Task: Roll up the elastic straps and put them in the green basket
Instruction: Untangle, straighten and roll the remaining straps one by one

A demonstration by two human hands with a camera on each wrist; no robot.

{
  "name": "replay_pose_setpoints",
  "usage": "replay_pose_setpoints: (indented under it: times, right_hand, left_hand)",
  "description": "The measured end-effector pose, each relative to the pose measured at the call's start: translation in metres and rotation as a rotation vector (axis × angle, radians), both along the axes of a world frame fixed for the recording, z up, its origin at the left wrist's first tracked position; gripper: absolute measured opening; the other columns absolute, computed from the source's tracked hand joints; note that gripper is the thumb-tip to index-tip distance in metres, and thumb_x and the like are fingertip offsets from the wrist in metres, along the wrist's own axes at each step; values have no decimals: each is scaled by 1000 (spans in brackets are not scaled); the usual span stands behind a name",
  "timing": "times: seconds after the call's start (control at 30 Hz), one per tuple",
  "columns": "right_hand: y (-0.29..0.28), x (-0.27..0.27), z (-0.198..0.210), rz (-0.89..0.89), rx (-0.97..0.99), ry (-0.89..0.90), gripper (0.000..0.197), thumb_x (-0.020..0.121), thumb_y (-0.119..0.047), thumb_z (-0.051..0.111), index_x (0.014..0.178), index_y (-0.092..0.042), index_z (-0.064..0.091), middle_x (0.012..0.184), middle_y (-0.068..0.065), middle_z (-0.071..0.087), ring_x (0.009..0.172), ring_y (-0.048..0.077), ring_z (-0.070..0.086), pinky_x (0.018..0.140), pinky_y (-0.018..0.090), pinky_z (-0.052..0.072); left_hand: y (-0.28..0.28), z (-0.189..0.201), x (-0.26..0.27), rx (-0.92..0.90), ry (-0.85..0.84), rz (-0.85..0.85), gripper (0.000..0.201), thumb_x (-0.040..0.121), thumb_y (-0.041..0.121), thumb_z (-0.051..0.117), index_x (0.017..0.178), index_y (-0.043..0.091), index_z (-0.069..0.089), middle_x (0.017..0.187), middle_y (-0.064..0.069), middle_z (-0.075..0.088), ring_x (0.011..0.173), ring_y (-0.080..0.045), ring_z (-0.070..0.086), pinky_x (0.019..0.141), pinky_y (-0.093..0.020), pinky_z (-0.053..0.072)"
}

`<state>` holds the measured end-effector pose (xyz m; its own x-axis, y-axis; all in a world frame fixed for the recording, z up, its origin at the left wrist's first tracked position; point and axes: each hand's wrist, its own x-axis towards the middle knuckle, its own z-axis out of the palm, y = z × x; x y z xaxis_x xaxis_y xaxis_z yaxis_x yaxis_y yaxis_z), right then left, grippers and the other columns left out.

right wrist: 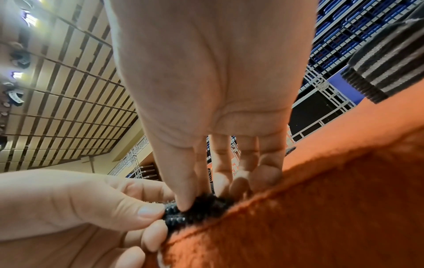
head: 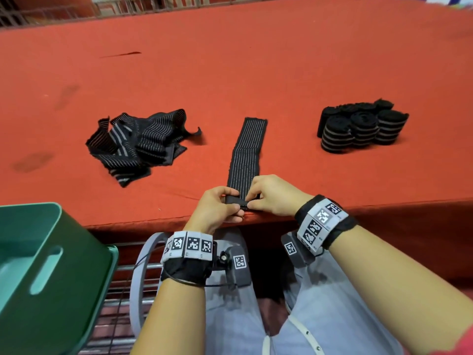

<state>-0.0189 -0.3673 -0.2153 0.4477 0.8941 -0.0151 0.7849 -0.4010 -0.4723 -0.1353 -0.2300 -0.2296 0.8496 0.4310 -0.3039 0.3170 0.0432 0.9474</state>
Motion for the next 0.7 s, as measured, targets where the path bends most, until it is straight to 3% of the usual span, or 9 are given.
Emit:
replay_pose_setpoints:
  times: [0.17,0.37,0.43,0.57,0.7]
  right_hand:
    - [3,-1,0,-32,-107,-91,20,92,-26,57,100,-22,74,101,-2,63,94,24,60,83,43,50]
    - [8,-1,3,-85,-142,-113,14,89,-22,51,80,-27,61,88,1,66,82,28,61,76,44,52]
    - [7,-1,6,-74,-148,-129,14,89,-23,52,81,-25,64,85,1,67,80,28,62,75,43,53]
    - [6,-1,11,-55,-134,-146,18,86,-21,52,82,-18,68,81,4,67,77,30,62,71,42,52]
    - [4,0,15,-87,-90,-158,16,83,-16,52,73,-12,64,72,6,63,70,30,58,66,44,50]
  left_hand:
    - [0,2,1,-2,4,18,25,92,-17,53,107,2,57,68,-7,50,61,-19,69,57,-29,61]
    - [0,4,3,-5,28,47,23,92,-17,50,105,0,60,55,0,62,64,-21,70,62,-31,62]
    - [0,5,3,-11,34,38,24,91,-17,50,105,1,60,50,5,60,66,-22,71,64,-32,63]
    - [1,6,1,-26,35,41,25,90,-18,50,103,0,62,69,-8,60,67,-23,72,63,-31,62]
    - [0,7,0,-43,40,53,33,89,-19,49,115,0,59,83,-18,65,67,-23,72,60,-29,61]
